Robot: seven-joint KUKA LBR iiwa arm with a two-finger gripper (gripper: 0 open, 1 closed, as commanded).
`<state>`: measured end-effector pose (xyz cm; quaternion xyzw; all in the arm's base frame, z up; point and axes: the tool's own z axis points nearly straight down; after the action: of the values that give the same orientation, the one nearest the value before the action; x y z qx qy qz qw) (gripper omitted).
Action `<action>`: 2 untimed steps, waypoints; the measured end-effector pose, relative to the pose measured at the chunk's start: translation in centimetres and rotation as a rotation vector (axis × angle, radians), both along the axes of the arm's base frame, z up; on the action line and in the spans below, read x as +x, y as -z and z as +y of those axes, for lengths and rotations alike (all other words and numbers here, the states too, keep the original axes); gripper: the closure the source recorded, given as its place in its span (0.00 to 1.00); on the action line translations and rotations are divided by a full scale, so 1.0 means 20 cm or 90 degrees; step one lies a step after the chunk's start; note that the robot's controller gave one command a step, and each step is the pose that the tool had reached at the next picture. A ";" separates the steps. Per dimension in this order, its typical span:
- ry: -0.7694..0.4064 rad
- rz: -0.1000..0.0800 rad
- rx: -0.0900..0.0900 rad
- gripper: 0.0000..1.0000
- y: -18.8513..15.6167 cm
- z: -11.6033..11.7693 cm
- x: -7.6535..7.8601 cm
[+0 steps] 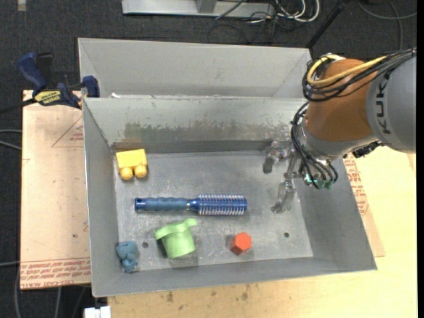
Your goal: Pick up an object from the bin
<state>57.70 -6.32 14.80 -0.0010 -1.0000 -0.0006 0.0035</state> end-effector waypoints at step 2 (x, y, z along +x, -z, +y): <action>-0.064 -0.004 0.000 1.00 0.37 0.28 -0.08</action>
Offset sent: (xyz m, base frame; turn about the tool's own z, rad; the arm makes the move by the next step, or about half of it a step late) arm -0.0155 0.0555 -0.0739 -0.0991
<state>56.16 -0.67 7.35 0.0490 -0.9988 -0.0005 0.0003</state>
